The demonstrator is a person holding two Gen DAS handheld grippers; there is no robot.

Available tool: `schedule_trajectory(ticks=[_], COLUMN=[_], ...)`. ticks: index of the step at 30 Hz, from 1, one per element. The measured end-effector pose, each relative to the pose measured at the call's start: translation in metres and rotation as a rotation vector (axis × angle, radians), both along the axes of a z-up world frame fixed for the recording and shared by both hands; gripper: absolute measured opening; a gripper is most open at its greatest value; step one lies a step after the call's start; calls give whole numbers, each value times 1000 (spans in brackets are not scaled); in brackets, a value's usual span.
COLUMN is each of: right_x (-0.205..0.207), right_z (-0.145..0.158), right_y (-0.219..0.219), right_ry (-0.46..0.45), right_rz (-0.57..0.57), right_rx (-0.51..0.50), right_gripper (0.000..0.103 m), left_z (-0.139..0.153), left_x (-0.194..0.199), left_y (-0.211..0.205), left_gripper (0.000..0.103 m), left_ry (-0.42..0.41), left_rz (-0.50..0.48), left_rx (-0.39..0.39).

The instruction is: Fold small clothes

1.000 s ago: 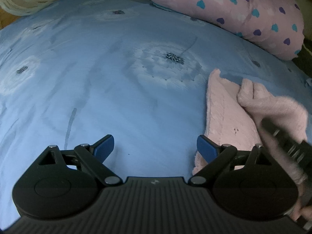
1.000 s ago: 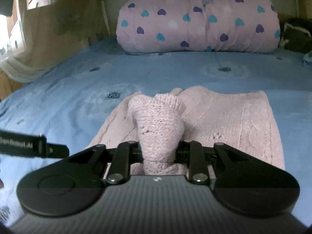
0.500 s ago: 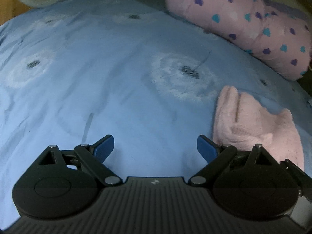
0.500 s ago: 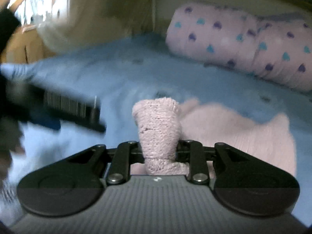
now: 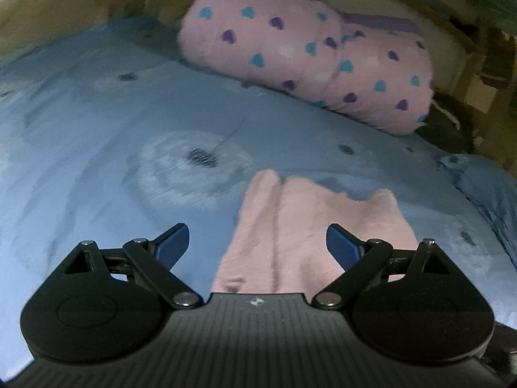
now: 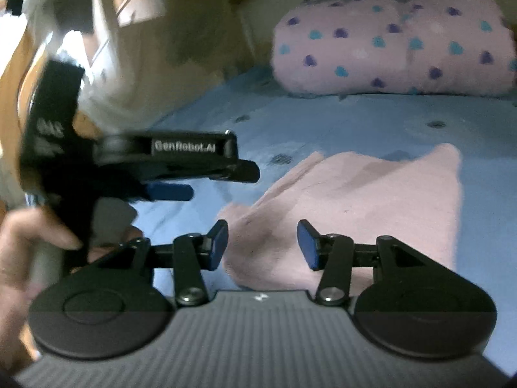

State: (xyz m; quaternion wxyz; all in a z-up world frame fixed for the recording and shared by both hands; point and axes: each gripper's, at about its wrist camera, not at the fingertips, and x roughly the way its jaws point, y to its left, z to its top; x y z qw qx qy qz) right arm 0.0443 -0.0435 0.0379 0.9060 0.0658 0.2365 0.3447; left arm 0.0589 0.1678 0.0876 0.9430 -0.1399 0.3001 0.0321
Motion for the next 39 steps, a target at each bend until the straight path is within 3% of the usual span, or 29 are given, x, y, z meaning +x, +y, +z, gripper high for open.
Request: schedule_trajectory(ticks=[4,11,15,17,18,21,22,24,28,33,39], right_x=[-4,27,39,44,45,52,51,46,43,42,44], right_z=[-2,-24,-50,-67,-74,-74,-71,-68,-68,-69,-71], right_y=[-40,-84,-99,-104,-108,-117,-120,-123,-126,-124,-113], right_ry=[-10,14,65,76,91,151,137,117,112,118,122], right_rz=[-93,-311,-351,-344,-340,-326,-322,-334,-342,-332,-297], right_rx=[72,182,285,317,330,377,392,400,398,386,322], right_gripper=[61,63,63,63,64,66,66,66,66,66,66], left_z=[-13,-29,-41,-48,-49,-47,-44,-35,-11,-36,-41], left_x=[31,93,131,141,142,136,132,119,86,106,92], left_y=[-14,-20,-23,-28,-32,-39,-39,-39,-37,-13,-3], left_gripper=[93,88,78,76,70,31,24,21,21,25,55], left_ry=[21,82,188,217,217,165,143,94,-37,110,103], left_rz=[-57,-63,-69,-80,-86,-92,-88,-50,51,38,45], left_rx=[30,42,11,43,69,125,128,145,235,196,211])
